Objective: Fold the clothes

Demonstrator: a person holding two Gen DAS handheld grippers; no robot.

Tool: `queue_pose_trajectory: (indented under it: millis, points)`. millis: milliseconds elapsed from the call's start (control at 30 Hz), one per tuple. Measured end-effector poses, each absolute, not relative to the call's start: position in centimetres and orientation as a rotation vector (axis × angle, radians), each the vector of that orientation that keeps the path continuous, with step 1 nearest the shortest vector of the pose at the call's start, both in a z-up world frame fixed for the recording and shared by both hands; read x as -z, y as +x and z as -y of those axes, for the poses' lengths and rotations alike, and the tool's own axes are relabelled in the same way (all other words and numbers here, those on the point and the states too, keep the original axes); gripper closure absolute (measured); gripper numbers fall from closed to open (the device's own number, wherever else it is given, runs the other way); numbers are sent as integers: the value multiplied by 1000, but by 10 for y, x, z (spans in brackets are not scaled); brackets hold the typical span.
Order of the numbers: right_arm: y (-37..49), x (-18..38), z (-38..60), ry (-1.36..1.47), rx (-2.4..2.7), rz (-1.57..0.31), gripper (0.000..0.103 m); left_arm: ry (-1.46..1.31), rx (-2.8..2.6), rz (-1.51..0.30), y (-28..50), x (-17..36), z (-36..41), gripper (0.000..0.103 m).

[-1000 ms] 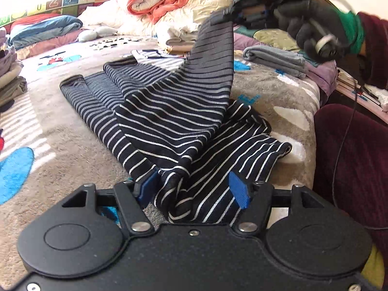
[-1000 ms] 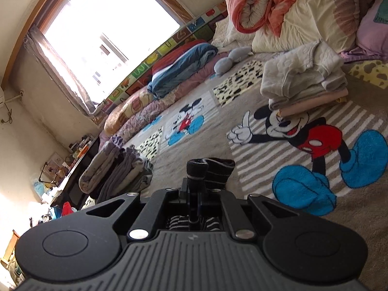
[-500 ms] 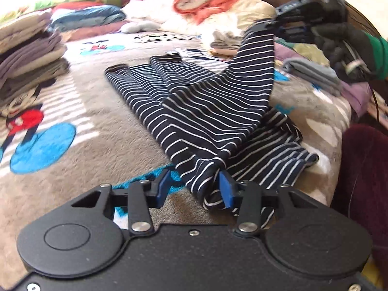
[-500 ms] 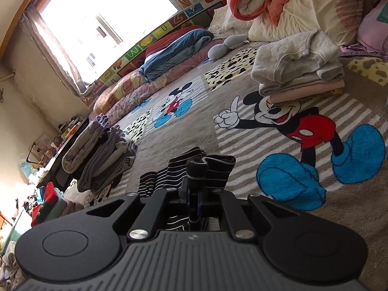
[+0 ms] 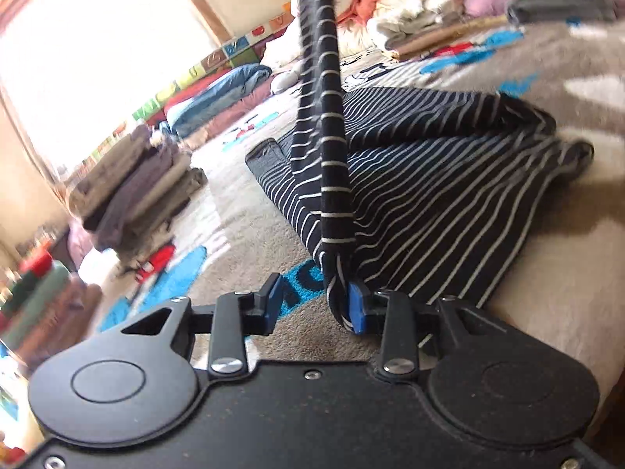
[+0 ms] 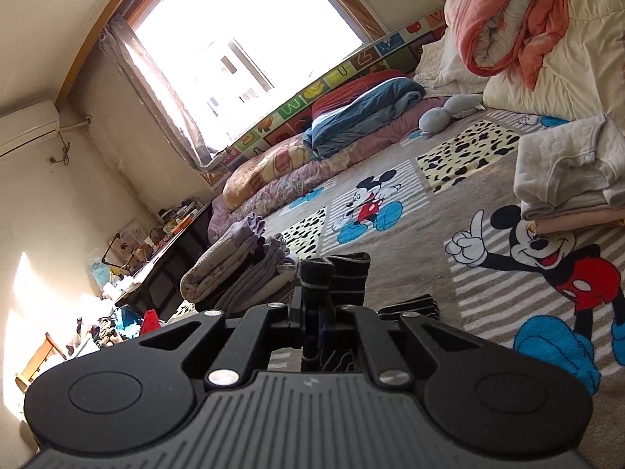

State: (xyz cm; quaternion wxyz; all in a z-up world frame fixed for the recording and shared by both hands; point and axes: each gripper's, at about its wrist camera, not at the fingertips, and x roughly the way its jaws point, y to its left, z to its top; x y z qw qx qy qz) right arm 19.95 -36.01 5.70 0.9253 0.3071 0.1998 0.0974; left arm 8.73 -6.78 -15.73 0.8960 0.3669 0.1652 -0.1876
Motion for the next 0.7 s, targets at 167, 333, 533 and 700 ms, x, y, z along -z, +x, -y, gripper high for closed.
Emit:
queue_pose_trajectory:
  millis: [167, 333, 533, 700]
  points:
    - [204, -70, 361, 564, -165, -424, 95, 1093, 293, -187, 62, 186, 92, 97]
    - [204, -51, 375, 596, -109, -460, 95, 1267, 265, -172, 59, 204, 98, 101]
    - [202, -27, 384, 599, -66, -515, 95, 1476, 238, -133, 55, 211, 108, 102]
    - [200, -12, 389, 587, -41, -546, 95, 1102, 508, -273, 66, 141, 80, 87]
